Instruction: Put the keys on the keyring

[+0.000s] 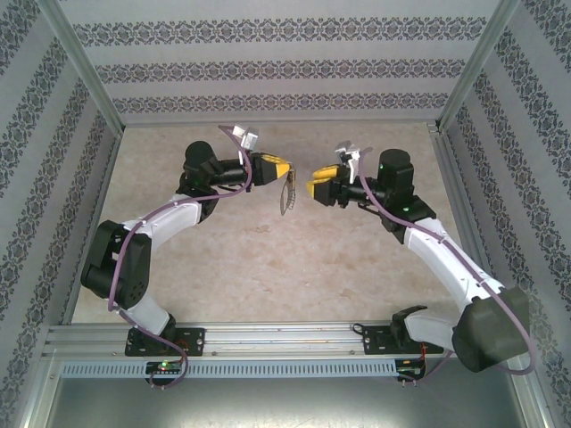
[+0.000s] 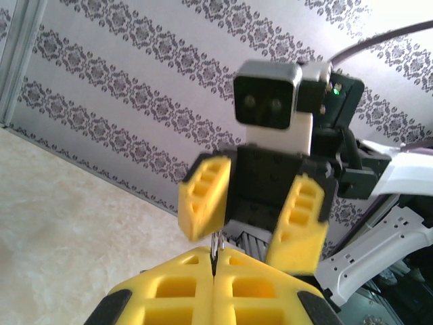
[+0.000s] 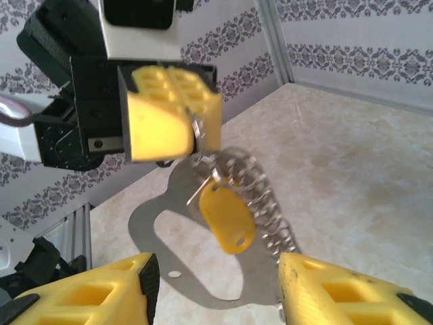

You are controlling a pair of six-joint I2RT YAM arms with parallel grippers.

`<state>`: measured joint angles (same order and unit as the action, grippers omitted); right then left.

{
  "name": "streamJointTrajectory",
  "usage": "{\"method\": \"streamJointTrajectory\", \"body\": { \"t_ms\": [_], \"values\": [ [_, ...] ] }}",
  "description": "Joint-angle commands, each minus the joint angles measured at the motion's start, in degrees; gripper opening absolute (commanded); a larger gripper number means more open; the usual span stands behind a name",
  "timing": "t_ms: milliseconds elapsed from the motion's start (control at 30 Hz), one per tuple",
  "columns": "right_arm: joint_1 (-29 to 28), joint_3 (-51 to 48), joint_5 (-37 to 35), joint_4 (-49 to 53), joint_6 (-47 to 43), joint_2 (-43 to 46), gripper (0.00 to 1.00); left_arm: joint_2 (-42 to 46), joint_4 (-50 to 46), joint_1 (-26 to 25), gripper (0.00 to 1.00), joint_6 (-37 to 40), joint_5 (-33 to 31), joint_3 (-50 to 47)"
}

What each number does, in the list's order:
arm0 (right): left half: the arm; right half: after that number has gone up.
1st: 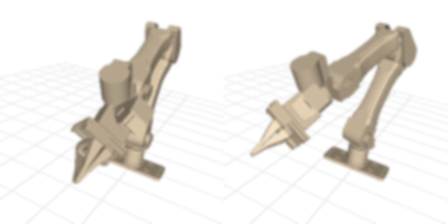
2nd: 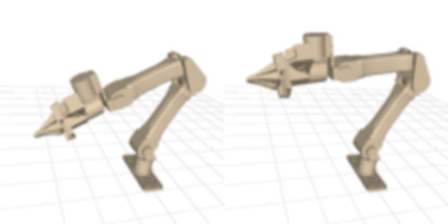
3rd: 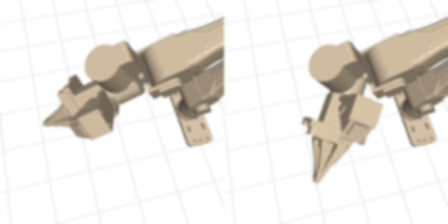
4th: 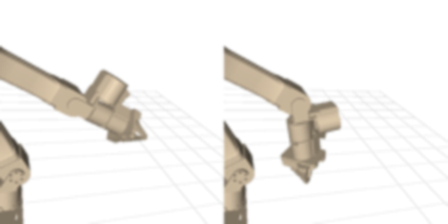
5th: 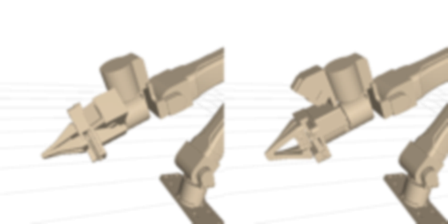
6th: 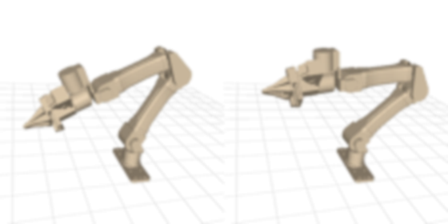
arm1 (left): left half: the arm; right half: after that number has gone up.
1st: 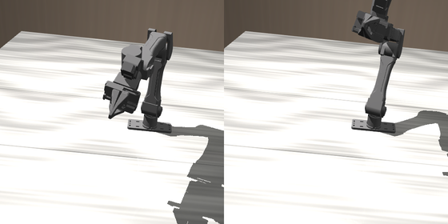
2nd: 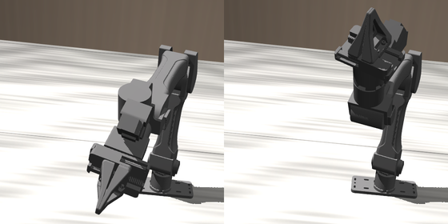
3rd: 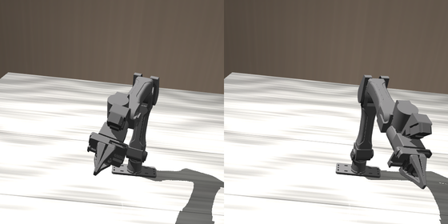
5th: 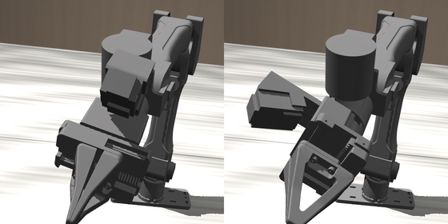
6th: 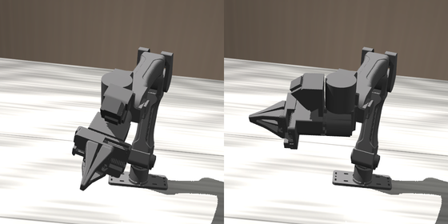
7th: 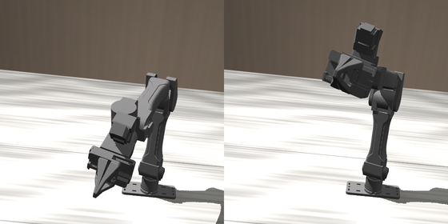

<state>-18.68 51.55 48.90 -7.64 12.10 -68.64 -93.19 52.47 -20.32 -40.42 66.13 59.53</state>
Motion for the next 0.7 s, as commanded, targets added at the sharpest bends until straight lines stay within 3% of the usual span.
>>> {"method": "streamJointTrajectory", "body": {
  "t_ms": [0,233,500,667],
  "values": [
    [-3.91,-1.26,-6.02,-4.48,-0.63,2.18,0.52,0.62,7.21,-0.84,0.0,-2.82,-0.65,0.06],
    [-8.66,-1.81,-16.43,-6.6,-2.87,0.61,0.53,0.64,7.21,-1.13,0.0,-3.59,-0.7,0.85],
    [-9.15,0.87,-17.52,-8.28,-2.3,-4.27,0.51,0.79,6.77,-1.55,0.0,-3.52,-0.56,1.33],
    [-9.1,1.24,-17.74,-8.05,-2.88,-4.92,0.41,1.21,5.92,-1.69,0.0,-3.03,-0.56,1.22]
  ]
}}
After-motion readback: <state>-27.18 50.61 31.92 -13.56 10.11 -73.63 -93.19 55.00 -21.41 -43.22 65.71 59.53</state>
